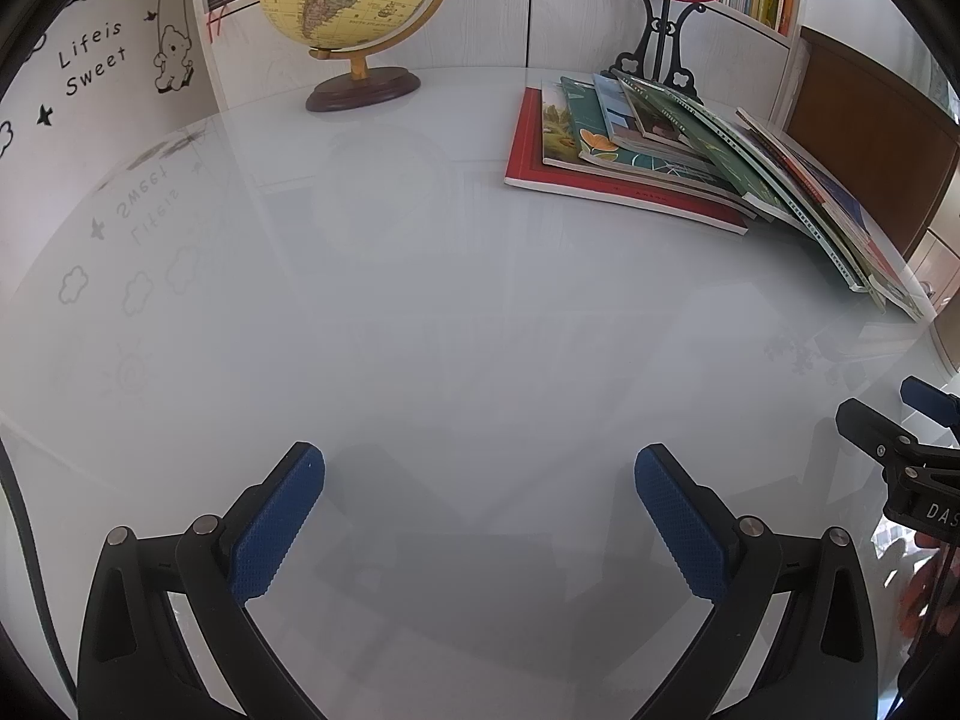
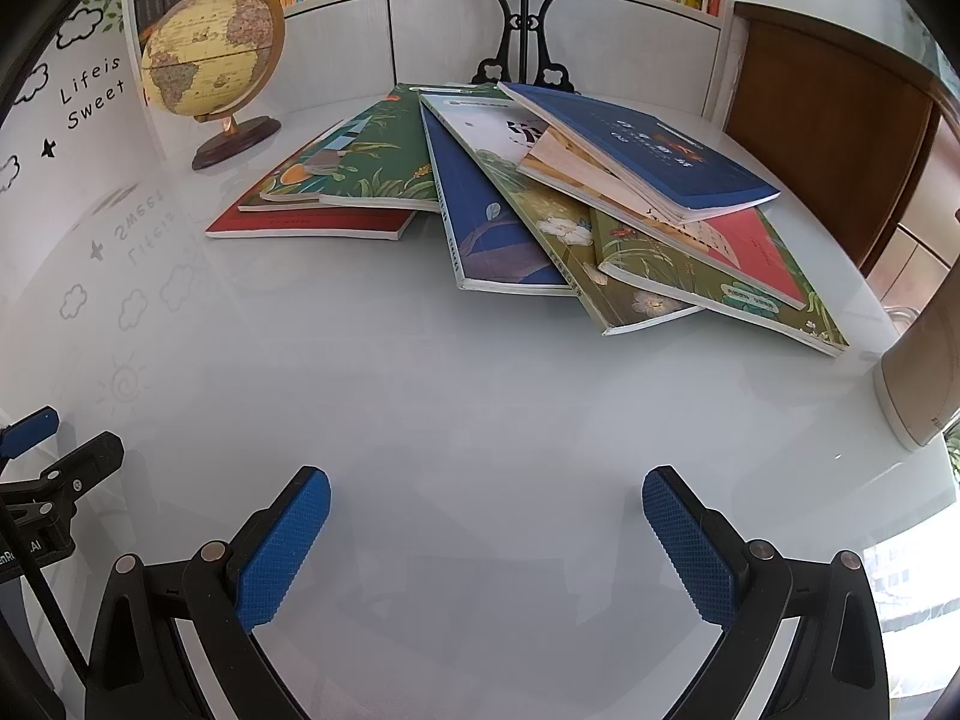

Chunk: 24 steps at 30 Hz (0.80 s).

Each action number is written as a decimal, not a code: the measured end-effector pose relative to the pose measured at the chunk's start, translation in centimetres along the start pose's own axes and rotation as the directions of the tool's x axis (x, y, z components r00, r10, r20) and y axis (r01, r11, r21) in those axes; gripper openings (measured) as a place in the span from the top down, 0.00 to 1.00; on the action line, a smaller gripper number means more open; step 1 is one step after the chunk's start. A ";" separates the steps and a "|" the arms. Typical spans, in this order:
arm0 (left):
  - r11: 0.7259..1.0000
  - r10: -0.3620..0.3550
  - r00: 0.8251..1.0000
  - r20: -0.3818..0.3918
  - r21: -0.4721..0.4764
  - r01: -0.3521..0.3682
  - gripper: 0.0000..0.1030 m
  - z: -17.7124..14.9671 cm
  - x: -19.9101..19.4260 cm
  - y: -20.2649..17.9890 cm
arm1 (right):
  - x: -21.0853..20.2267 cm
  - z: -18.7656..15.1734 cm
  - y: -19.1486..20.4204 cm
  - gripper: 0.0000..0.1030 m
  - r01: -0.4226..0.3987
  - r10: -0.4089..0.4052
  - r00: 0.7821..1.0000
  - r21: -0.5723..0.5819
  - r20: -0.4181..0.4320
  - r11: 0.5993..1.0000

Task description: Organize books

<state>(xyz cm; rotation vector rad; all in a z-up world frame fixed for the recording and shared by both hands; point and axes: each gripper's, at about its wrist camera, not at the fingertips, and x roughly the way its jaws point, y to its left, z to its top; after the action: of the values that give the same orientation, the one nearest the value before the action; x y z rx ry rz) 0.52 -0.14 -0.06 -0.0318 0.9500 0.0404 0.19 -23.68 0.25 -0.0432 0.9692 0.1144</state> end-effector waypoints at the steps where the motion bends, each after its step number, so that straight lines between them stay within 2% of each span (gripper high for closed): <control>1: 1.000 0.000 1.000 0.000 0.000 0.000 0.00 0.0 0.0 0.0 | 0.0 0.0 0.0 0.00 0.000 0.000 1.000 0.000 0.000 1.000; 14: 1.000 0.010 1.000 0.000 -0.013 -0.010 0.00 -0.2 -0.2 0.1 | 0.1 0.1 0.0 0.00 0.003 -0.003 1.000 0.004 -0.001 1.000; 18: 0.995 0.058 0.998 -0.003 -0.080 -0.058 0.00 0.2 0.1 -0.2 | 0.2 0.2 0.0 0.00 0.003 -0.003 1.000 0.002 -0.001 1.000; 21: 0.996 0.048 0.997 -0.060 -0.069 -0.052 0.00 1.1 0.5 -0.5 | 0.2 0.3 0.0 0.00 -0.002 0.002 1.000 -0.005 -0.011 1.000; 24: 1.000 0.003 0.986 -0.167 -0.006 -0.004 0.00 2.9 1.5 -0.5 | 0.4 1.1 -0.2 0.00 -0.026 0.024 0.997 -0.024 -0.079 0.999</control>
<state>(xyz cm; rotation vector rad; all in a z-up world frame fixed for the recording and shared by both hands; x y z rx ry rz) 3.79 -0.49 0.40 -0.0400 1.1179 0.0442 1.34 -23.78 0.48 -0.0592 1.0470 0.1483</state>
